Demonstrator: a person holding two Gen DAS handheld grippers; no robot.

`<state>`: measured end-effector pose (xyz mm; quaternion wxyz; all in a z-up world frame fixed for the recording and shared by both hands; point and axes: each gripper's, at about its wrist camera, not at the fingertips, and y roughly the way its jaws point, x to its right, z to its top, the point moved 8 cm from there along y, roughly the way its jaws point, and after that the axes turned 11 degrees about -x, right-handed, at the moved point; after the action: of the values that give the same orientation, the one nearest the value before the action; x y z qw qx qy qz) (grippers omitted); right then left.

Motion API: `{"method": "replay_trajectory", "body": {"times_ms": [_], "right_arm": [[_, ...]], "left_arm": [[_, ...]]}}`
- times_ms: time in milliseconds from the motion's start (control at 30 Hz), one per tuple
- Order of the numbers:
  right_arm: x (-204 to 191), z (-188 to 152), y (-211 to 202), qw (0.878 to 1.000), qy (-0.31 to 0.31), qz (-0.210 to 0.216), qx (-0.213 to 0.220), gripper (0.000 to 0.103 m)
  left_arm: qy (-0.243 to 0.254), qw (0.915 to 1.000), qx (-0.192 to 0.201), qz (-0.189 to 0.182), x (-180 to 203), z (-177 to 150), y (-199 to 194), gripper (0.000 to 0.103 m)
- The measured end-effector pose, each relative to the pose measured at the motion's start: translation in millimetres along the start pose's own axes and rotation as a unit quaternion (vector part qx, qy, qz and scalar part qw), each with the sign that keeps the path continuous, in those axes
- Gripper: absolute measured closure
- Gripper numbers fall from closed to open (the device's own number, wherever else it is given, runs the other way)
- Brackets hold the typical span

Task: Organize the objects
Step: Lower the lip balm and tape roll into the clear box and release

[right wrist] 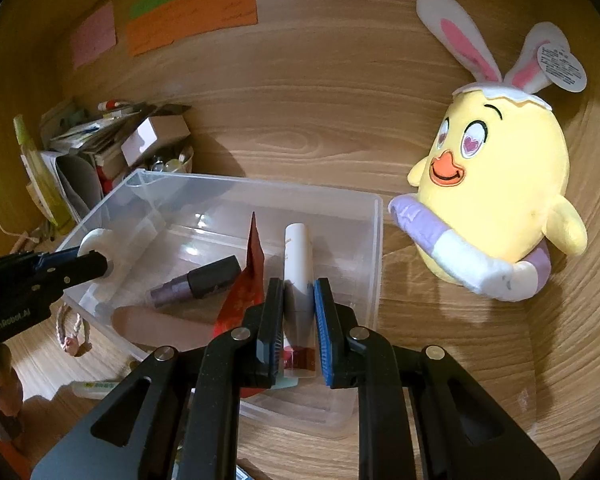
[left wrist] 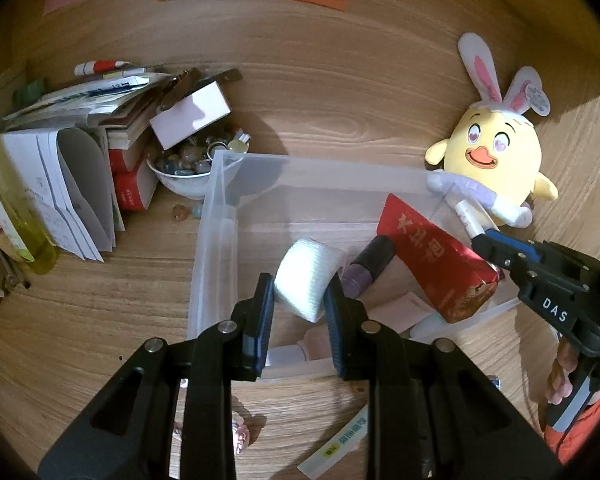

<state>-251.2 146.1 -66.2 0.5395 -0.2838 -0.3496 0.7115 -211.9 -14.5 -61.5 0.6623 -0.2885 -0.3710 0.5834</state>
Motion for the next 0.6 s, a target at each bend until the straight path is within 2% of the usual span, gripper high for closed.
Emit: {"method": "replay_trajectory", "body": {"times_ms": [333,367,400,467,533,600], "right_arm": [[-4,-3,4,1.0,-0.001,0.0,-0.006,0.089],[-4,-3,4,1.0,-0.001,0.001,-0.007,0.088],[-4,-3,4,1.0,-0.002,0.001,-0.008,0.086],[-4,-2,2,1.0,-0.001,0.001,-0.005,0.07],[-3,-1,-2,1.0,0.0,-0.003,0.004,0.062],[-3,0,-7,1.0,-0.001,-0.005,0.013,0.06]], "left_arm": [[0.027,0.9994,0.003,0.02,11,-3,1,0.078],[0.029,0.9994,0.003,0.02,12,-4,1,0.075],[0.03,0.9993,0.004,0.019,13,-4,0,0.074],[0.031,0.9993,0.008,0.017,13,-4,-2,0.065],[0.032,0.9993,0.014,0.016,14,-4,-6,0.06],[0.033,0.9992,0.02,0.012,14,-3,-10,0.056]]}}
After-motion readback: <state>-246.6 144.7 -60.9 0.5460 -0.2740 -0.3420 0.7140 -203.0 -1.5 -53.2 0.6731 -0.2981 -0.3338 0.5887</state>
